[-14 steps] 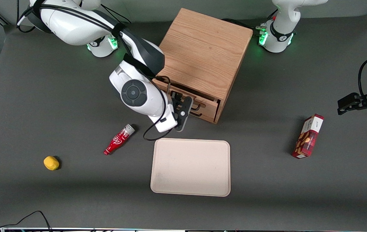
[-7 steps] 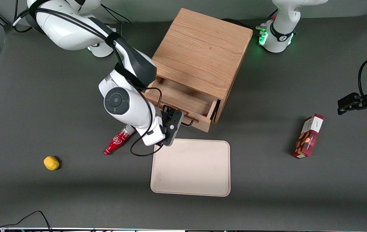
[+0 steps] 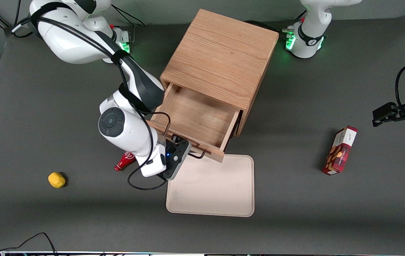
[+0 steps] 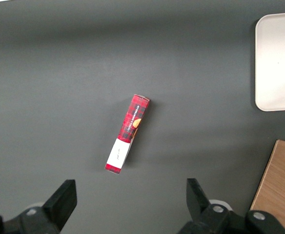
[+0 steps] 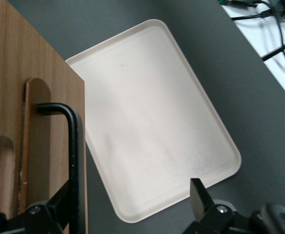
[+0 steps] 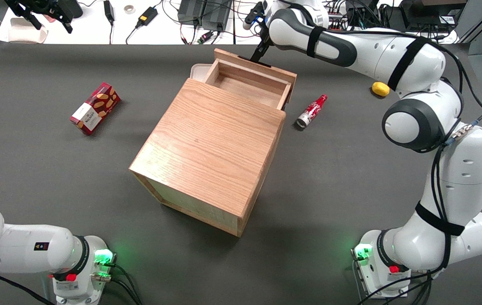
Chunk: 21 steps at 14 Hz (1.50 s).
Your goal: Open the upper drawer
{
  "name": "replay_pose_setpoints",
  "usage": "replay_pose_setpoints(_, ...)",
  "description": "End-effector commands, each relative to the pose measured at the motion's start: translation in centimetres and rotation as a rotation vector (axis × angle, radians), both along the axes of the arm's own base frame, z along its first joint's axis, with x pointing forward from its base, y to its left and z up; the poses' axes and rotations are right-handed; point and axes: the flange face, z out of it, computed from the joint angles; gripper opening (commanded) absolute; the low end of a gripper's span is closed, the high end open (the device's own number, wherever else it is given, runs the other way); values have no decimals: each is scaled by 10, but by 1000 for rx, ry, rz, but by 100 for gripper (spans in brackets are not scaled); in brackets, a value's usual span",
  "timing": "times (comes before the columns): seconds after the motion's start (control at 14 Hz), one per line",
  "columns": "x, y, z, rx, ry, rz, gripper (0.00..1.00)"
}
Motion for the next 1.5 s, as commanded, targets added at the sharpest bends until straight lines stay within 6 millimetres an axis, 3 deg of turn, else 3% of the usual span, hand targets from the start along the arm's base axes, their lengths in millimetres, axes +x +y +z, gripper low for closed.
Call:
replay_pose_setpoints(0.0, 19, -9, 2, 18, -77, -13, 100)
replay_pose_setpoints(0.36, 36, -30, 5, 22, -141, -62, 100)
replay_pose_setpoints(0.57, 37, -32, 7, 23, -143, -70, 100)
replay_pose_setpoints(1.43, 15, -18, 2, 62, 58, -97, 100)
